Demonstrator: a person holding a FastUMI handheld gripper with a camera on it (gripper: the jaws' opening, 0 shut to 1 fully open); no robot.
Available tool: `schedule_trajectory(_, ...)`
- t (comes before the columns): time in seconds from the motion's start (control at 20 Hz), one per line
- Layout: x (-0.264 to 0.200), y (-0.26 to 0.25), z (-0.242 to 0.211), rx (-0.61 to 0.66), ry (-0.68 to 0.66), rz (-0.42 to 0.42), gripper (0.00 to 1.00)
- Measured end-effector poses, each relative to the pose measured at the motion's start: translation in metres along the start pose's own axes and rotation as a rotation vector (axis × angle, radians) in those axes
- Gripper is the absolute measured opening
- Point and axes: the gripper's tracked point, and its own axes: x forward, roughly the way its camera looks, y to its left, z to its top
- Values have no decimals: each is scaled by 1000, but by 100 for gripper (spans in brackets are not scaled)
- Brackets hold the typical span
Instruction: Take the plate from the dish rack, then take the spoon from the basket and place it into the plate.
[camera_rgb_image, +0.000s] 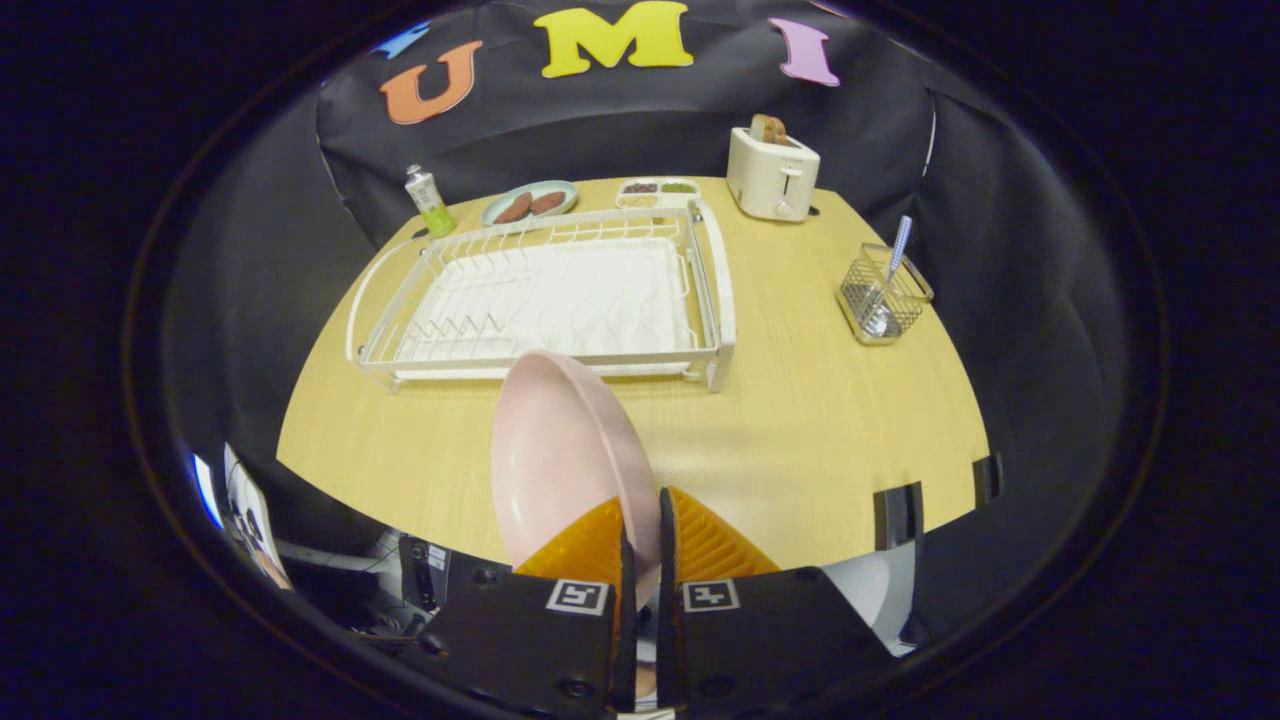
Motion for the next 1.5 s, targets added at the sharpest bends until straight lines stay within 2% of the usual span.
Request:
schedule_trajectory(0.3, 28, -12, -6, 67, 20, 109, 15)
schedule_trajectory(0.55, 44, -37, -4, 13, -27, 21, 25)
schedule_trajectory(0.65, 42, -38, 4, 13, -84, 30, 23)
schedule_trajectory(0.75, 37, -39, 12, 7, -134, 55, 38)
schedule_trajectory(0.9, 28, -62, 28, 4, -233, -5, 77)
schedule_trajectory(1.0, 20, -77, 41, -3, -307, -54, 84)
schedule_trajectory(1.15, 9, -101, 62, -20, -422, -106, 84)
schedule_trajectory(1.25, 4, -119, 76, -6, -486, -112, 88)
schedule_trajectory(1.3, 4, -127, 84, 12, -510, -102, 98)
schedule_trajectory(1.5, 11, -179, 116, 63, -586, -116, 100)
